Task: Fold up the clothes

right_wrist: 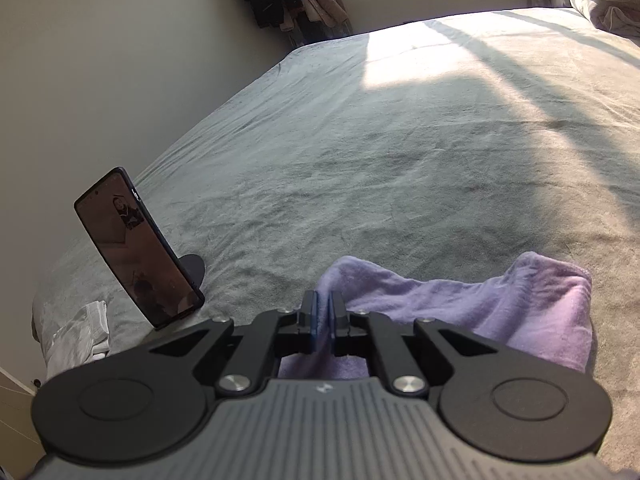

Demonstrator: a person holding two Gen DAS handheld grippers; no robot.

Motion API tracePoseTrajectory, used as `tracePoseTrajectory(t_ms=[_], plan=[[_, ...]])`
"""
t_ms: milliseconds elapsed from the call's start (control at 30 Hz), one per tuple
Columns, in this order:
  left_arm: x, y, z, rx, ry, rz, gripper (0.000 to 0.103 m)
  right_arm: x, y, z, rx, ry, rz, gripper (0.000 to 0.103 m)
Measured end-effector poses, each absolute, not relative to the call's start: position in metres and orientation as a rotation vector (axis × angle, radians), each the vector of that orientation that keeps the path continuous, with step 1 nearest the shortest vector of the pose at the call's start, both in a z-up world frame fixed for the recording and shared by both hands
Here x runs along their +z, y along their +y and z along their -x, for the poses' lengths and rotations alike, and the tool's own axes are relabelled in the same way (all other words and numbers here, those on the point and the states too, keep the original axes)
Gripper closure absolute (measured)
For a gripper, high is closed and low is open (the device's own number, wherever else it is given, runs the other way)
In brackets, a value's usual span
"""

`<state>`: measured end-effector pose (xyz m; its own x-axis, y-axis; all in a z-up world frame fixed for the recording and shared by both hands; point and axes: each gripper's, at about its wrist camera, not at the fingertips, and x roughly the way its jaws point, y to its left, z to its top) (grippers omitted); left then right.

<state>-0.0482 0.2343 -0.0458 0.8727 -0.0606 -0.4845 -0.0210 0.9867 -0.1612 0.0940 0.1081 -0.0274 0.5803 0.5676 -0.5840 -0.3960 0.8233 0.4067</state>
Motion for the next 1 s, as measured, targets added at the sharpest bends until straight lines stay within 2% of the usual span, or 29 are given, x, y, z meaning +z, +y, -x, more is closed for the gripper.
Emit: tracePoseTrajectory(t_ms=[167,267,300,333,400,467,500,600,633,833,867,900,1000], plan=[[-0.043,0.244,0.042,0.011,0.501,0.194,0.097,-0.030,0.117,-0.101,0.588,0.768,-0.251,0.094],[-0.042,0.246,0.036,0.010,0.473,0.205,0.084,-0.032,0.110,-0.103,0.599,0.771,-0.284,0.088],[-0.041,0.247,0.034,0.009,0.464,0.209,0.076,-0.029,0.103,-0.101,0.603,0.752,-0.291,0.088],[-0.041,0.248,0.032,0.009,0.454,0.212,0.074,-0.025,0.096,-0.099,0.607,0.734,-0.298,0.087],[-0.039,0.249,0.028,0.008,0.435,0.220,0.074,-0.020,0.079,-0.094,0.590,0.694,-0.296,0.082],[-0.038,0.251,0.024,0.007,0.416,0.227,0.076,-0.020,0.062,-0.088,0.557,0.661,-0.293,0.067],[-0.038,0.250,0.021,-0.001,0.408,0.229,0.076,-0.020,0.053,-0.085,0.540,0.644,-0.291,0.067],[-0.038,0.236,0.004,-0.102,0.409,0.201,0.093,-0.028,0.042,-0.075,0.500,0.612,-0.231,0.067],[-0.040,0.230,-0.003,-0.125,0.426,0.182,0.096,-0.032,0.040,-0.073,0.482,0.602,-0.195,0.067],[-0.067,0.224,-0.032,-0.062,0.505,0.107,0.098,-0.059,0.027,-0.081,0.375,0.612,-0.095,0.067],[-0.070,0.227,-0.034,-0.049,0.513,0.118,0.098,-0.064,0.023,-0.084,0.357,0.619,-0.090,0.070],[-0.073,0.231,-0.036,-0.037,0.521,0.129,0.098,-0.068,0.020,-0.086,0.354,0.622,-0.098,0.077],[-0.071,0.241,-0.033,-0.020,0.518,0.168,0.098,-0.072,0.014,-0.089,0.359,0.619,-0.122,0.079]])
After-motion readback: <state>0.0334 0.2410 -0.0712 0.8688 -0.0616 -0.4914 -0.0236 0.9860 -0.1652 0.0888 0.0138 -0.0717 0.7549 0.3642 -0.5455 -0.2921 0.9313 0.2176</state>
